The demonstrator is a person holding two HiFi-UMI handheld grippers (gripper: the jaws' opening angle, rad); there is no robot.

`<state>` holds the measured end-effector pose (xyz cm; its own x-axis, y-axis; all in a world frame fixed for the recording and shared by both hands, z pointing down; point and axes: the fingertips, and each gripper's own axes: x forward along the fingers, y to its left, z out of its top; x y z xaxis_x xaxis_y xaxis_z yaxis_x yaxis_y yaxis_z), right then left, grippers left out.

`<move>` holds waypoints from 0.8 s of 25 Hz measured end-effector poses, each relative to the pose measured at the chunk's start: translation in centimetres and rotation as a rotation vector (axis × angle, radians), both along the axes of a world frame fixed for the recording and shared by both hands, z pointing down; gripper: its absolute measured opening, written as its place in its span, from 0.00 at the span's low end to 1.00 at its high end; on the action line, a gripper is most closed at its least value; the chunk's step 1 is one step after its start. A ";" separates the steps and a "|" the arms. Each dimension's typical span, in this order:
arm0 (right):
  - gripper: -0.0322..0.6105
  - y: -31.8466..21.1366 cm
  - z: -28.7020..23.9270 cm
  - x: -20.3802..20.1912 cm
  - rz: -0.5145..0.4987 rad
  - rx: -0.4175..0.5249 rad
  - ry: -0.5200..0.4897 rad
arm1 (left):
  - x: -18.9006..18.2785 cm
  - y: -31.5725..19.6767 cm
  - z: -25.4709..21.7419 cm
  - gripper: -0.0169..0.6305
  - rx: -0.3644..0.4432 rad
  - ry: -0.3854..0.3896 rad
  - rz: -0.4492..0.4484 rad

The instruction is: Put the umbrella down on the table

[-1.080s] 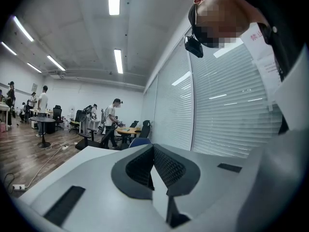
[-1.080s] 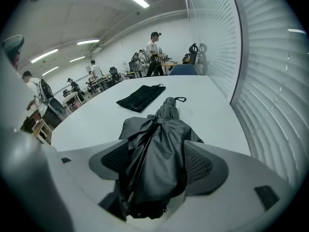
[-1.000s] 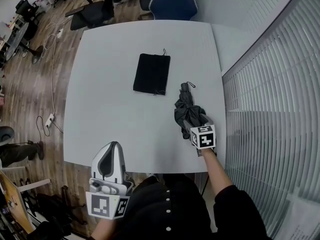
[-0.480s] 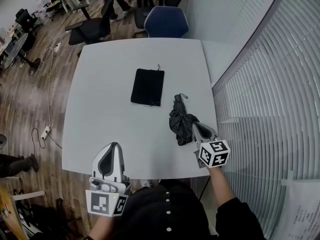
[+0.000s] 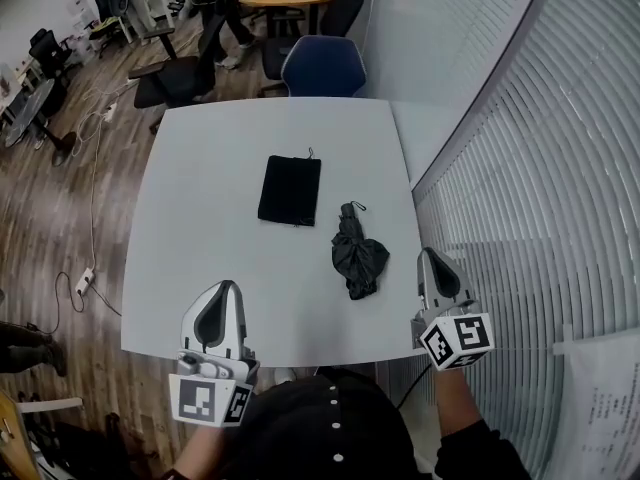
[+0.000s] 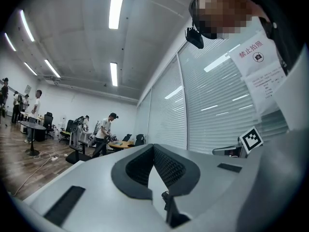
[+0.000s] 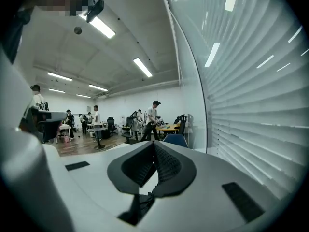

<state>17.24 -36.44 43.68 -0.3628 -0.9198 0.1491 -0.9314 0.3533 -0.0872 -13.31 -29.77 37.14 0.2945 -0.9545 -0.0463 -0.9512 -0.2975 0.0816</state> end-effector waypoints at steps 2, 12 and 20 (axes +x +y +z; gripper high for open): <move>0.10 0.6 -1.8 0.5 0.012 0.051 -0.001 | -0.2 -0.1 -0.4 0.05 0.012 0.000 0.001; 0.10 4.1 -9.4 1.7 0.048 0.204 -0.004 | -1.5 -0.8 -2.2 0.05 0.070 -0.009 -0.007; 0.10 6.2 -11.0 2.5 0.079 0.247 0.019 | -3.1 -1.0 -2.7 0.05 0.091 -0.021 -0.030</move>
